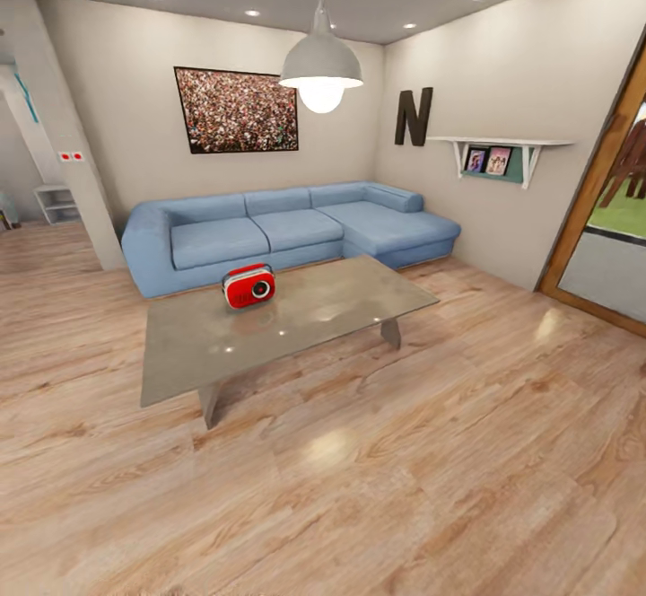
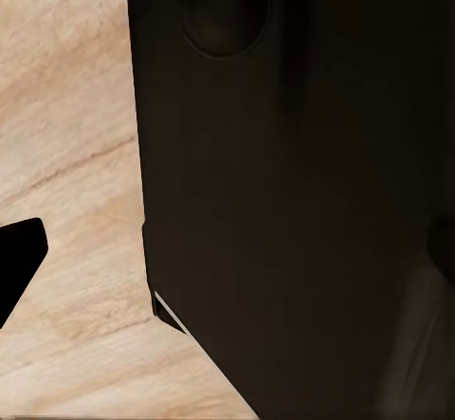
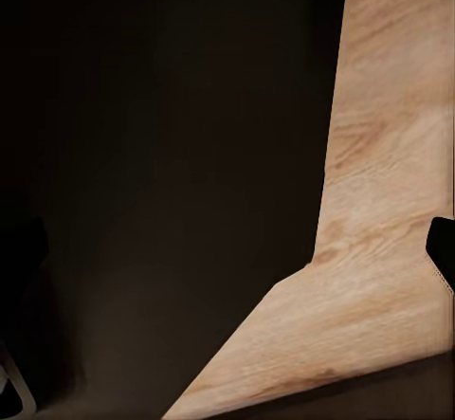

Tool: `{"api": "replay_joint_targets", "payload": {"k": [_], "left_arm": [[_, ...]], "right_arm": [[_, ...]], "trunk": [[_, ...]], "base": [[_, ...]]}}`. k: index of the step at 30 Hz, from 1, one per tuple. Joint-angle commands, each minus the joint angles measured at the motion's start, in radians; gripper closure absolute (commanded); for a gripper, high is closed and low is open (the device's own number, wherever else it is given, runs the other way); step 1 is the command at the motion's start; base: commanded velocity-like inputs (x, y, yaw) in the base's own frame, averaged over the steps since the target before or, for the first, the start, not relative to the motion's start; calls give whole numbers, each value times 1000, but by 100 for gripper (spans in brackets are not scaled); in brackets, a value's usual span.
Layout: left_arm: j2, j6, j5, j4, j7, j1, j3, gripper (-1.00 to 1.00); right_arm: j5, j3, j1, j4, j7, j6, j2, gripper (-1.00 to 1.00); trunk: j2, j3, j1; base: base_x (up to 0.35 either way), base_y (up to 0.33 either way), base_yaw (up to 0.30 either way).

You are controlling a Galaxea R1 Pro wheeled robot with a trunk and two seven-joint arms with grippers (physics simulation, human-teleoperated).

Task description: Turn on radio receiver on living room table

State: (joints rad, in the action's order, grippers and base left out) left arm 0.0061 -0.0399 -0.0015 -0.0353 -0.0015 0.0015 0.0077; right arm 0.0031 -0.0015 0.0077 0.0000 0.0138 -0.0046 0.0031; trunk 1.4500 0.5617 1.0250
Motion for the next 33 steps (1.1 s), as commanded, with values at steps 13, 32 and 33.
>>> {"api": "replay_joint_targets", "payload": {"k": [13, 32, 33], "left_arm": [[0, 0, -1, 0, -2, 0, -1, -100], [1, 0, 0, 0, -2, 0, 0, -100], [1, 0, 0, 0, -2, 0, 0, -100]], "right_arm": [[0, 0, 0, 0, 0, 0, 0, -100], [0, 0, 0, 0, 0, 0, 0, -100], [0, 0, 0, 0, 0, 0, -1, -100]], "trunk": [[0, 0, 0], [0, 0, 0], [0, 0, 0]], "base": [[205, 0, 30], [323, 0, 0], [323, 0, 0]]}}
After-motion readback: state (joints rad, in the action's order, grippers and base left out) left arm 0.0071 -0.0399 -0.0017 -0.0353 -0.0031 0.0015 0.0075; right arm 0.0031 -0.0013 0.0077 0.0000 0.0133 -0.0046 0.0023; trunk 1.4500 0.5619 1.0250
